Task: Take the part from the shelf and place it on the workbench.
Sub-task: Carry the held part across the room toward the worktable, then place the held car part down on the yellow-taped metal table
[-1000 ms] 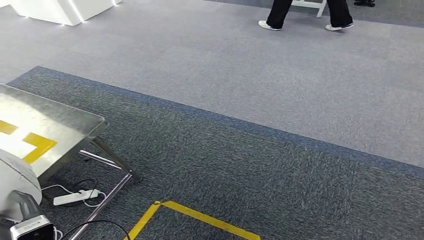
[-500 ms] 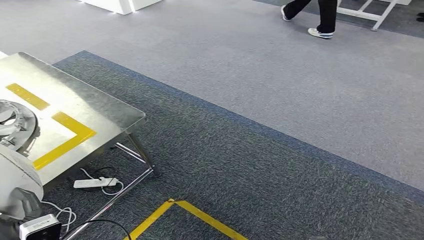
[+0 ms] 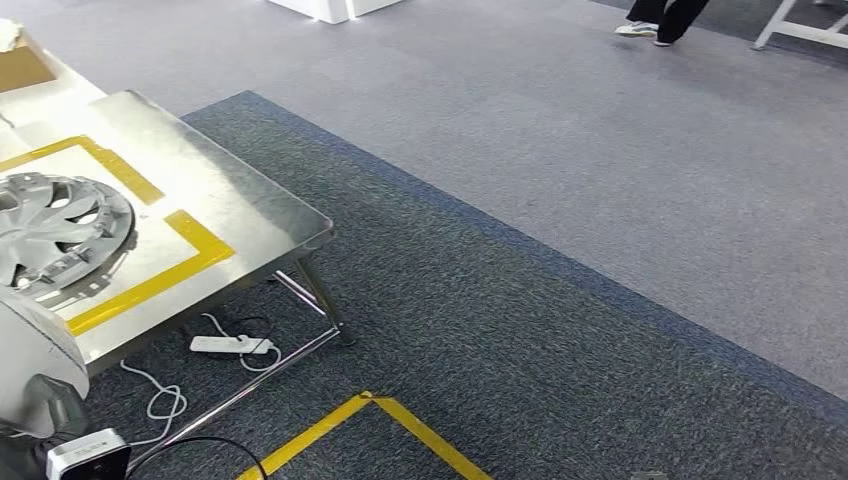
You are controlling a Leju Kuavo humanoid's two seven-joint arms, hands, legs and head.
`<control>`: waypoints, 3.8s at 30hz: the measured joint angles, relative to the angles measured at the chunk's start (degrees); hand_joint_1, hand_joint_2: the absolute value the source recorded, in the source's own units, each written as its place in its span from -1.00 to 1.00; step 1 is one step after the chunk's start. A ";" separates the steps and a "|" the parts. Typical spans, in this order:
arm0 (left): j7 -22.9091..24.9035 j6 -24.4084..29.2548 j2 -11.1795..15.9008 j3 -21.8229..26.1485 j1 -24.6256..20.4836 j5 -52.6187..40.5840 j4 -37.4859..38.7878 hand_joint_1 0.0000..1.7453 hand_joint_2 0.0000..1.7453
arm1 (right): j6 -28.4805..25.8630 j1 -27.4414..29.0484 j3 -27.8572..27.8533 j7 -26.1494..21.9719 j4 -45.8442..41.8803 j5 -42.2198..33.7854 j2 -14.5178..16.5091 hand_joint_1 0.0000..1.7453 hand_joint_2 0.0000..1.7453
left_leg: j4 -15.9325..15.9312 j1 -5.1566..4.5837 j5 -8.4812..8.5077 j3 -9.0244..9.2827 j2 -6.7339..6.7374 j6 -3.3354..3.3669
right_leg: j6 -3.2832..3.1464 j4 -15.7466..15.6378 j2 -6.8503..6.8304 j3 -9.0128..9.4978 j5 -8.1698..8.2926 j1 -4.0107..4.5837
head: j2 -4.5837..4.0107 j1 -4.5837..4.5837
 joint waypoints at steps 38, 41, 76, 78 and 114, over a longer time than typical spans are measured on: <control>0.28 -0.01 0.09 -0.49 -0.83 -2.70 -1.59 1.00 1.00 | 0.46 -1.05 -0.17 0.08 0.13 1.23 -0.02 -1.00 1.00 | -18.29 -0.05 6.34 12.20 4.20 0.59 | 1.93 -1.00 -6.30 0.49 0.51 0.51 | 0.00 -0.27; 0.32 0.04 0.09 1.06 -0.84 -1.94 -2.10 1.00 1.00 | 0.20 -1.26 -0.16 0.14 0.13 1.87 -0.02 -1.00 1.00 | -19.50 0.27 6.10 12.22 2.37 1.92 | 2.85 1.80 -2.92 -1.22 -1.37 0.22 | -0.01 0.04; 8.41 -4.56 2.32 3.15 -4.30 -9.87 -1.51 1.00 1.00 | 1.11 -0.97 -0.65 0.77 0.24 2.67 -0.13 -1.00 1.00 | -18.73 -0.16 6.73 10.64 0.21 3.23 | 3.06 13.74 1.74 -4.00 -8.63 -0.18 | -0.02 0.15; 8.97 -4.91 2.84 3.19 -4.45 -10.21 -1.26 1.00 1.00 | 1.12 -0.63 -0.70 0.80 0.24 2.74 -0.22 -1.00 1.00 | -18.73 -0.15 5.46 12.22 -0.11 3.15 | 3.33 14.74 1.82 -7.04 -8.24 -0.20 | -0.02 0.17; 32.57 -15.01 20.07 1.29 -15.29 -24.09 5.75 1.00 1.00 | 3.88 -1.43 -1.26 1.65 0.45 3.63 -0.79 -1.00 1.00 | -15.93 -0.75 6.81 8.06 0.51 2.29 | 1.15 2.47 2.01 -2.96 0.08 0.75 | -0.02 0.11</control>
